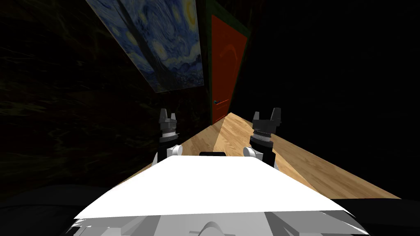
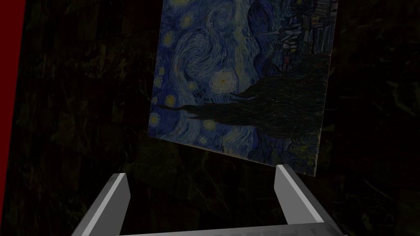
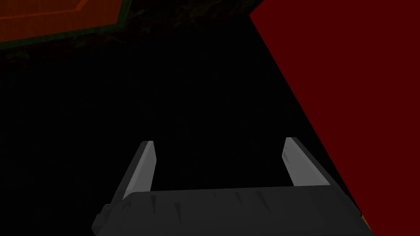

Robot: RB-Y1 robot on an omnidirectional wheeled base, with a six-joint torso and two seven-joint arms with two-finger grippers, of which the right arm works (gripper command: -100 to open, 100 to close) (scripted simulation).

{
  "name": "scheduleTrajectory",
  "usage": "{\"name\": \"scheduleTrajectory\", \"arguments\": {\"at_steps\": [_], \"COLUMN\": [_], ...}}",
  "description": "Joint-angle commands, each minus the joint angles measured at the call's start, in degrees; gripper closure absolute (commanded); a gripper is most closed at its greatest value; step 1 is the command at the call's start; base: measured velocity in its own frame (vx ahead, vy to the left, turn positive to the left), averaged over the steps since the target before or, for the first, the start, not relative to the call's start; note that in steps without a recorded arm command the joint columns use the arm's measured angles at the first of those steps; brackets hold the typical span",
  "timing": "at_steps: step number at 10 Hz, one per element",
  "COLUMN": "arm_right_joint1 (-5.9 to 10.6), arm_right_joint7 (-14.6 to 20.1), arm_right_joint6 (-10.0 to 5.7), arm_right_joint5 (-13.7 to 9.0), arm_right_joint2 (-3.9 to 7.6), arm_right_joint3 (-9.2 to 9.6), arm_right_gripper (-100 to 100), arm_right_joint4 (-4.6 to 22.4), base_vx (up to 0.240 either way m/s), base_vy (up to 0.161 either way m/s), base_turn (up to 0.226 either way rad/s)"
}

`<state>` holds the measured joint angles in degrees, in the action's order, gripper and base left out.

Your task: Pull the door open

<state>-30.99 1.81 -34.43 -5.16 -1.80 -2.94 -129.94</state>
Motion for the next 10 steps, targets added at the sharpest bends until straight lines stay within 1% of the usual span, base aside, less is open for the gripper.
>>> {"name": "scheduleTrajectory", "arguments": {"at_steps": [1,3,4,5,6,10], "arm_right_joint1": [0.73,1.56,2.15,2.45,3.05,4.54], "arm_right_joint7": [0.3,0.63,0.87,0.99,1.24,1.84], "arm_right_joint6": [-0.18,-0.39,-0.54,-0.62,-0.77,-1.15], "arm_right_joint5": [-0.03,-0.07,-0.1,-0.11,-0.14,-0.21], "arm_right_joint2": [1.0,2.05,2.73,3.07,3.76,5.32], "arm_right_joint3": [0.25,0.54,0.75,0.85,1.06,1.58], "arm_right_gripper": [-100,-100,-100,-100,-100,-100], "arm_right_joint4": [1.98,4.24,5.83,6.63,8.28,12.29], "base_vx": [0.072,0.122,0.125,0.109,0.098,0.1], "base_vy": [-0.022,-0.038,-0.048,-0.049,-0.044,-0.035], "base_turn": [0.129,0.096,0.115,0.096,0.106,0.078]}}
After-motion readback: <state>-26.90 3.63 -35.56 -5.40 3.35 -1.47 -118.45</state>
